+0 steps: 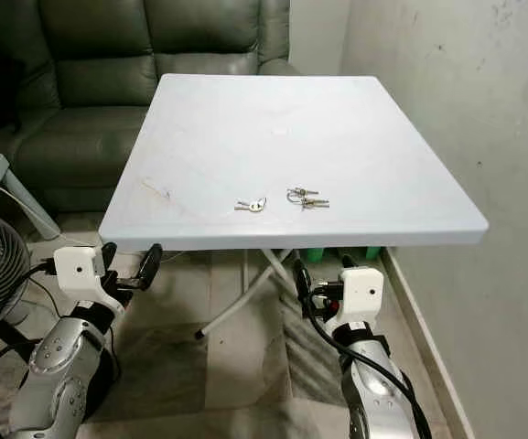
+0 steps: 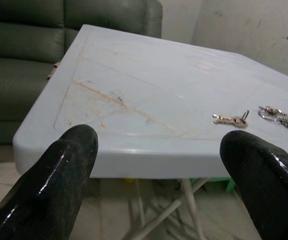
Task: Hang keys on a hook
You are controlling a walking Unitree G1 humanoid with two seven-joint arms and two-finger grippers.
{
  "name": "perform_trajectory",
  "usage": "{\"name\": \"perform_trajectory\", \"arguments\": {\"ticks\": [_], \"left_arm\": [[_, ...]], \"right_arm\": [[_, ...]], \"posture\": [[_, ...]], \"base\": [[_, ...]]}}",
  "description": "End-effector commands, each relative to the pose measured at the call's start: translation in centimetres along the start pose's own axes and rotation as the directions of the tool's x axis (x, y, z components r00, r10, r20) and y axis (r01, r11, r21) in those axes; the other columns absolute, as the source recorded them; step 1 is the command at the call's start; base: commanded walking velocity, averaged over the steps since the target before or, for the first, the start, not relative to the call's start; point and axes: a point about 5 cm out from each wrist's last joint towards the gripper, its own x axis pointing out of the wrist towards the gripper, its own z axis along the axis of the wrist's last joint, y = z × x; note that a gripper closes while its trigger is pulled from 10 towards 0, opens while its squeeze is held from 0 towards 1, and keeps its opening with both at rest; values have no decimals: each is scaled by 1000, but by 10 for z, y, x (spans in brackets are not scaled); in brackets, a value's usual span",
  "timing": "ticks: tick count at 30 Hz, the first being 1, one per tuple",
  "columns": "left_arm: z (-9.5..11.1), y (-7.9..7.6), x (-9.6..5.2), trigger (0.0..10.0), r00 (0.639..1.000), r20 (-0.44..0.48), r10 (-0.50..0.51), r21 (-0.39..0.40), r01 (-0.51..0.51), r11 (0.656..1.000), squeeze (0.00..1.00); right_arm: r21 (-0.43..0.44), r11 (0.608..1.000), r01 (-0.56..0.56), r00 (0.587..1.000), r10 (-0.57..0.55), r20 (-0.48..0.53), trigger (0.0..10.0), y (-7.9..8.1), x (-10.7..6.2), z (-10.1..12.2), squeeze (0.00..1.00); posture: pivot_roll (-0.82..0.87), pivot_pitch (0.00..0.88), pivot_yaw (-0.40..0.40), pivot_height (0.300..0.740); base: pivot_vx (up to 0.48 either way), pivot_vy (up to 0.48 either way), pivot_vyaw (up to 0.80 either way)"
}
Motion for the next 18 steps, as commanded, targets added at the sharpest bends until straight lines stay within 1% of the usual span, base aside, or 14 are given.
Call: {"name": "perform_trajectory", "arguments": {"ticks": [1,18], "left_arm": [[5,0,1,10000,1000,14,5,8,-5,1000,0],[5,-1,-1,10000,1000,12,5,3,-5,1000,0]], "right_arm": [[-2,1000,-8,1000,8,13,10000,2,1,5,0],[3,1000,-16,1000,16,9,10000,5,1,4,0]], "posture": [[-5,0,12,740],[3,0,11,740]], "base": [[274,247,0],[280,262,0]]}}
